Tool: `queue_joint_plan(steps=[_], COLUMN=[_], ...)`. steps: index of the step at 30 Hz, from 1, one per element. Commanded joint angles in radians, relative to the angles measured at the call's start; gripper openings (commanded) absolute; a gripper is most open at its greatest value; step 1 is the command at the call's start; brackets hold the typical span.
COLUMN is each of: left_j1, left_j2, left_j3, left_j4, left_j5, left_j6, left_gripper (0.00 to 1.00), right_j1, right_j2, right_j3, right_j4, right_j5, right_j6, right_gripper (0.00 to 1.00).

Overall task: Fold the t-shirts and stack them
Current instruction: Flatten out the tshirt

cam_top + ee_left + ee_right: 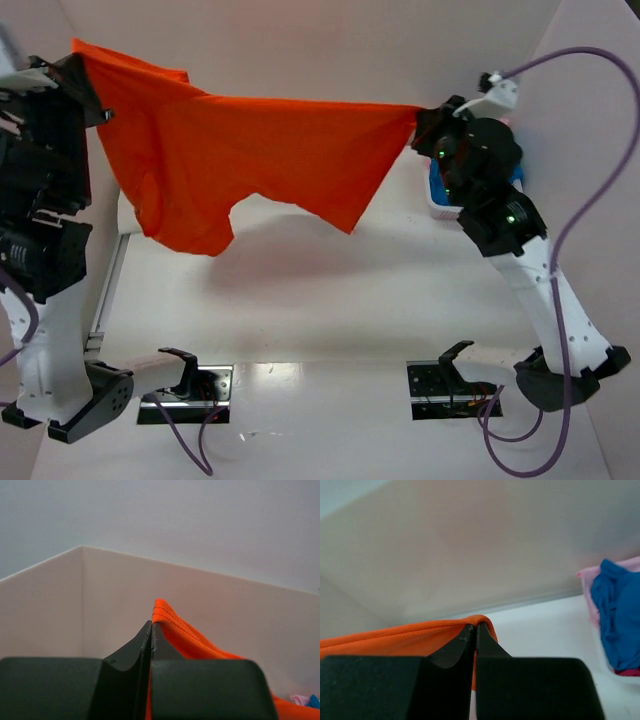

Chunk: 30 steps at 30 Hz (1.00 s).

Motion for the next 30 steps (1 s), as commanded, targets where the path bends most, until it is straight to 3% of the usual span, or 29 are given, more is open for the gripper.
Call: queue_joint_plan(steps=[1, 10, 15, 30], left_j1=[0.005, 0.005, 0.005, 0.005], left_j2=[-0.024, -0.058, -0.082, -0.287], left_j3=[0.025, 0.025, -0.053, -0.126], left_j4=[0.046, 0.046, 0.092, 0.06], left_j5=[-0.056, 0.059, 0.13, 0.11], left_j6=[0.043, 0.021, 0.043, 0.024], left_gripper=[0.0, 0.0, 0.0, 0.0], right_j1=[-0.019, -0.019, -0.019, -0.019], right_j2=[-0.079, -0.134, -0.143, -0.312], right_j3=[0.049, 0.037, -0.004, -0.037], right_j4=[0.015, 0.027, 0.041, -0.053], right_j5=[0.131, 0.199, 0.171, 0.142], right_j6=[-0.067, -0.088, -0.074, -0.047], right_gripper=[0.0, 0.0, 0.0, 0.0])
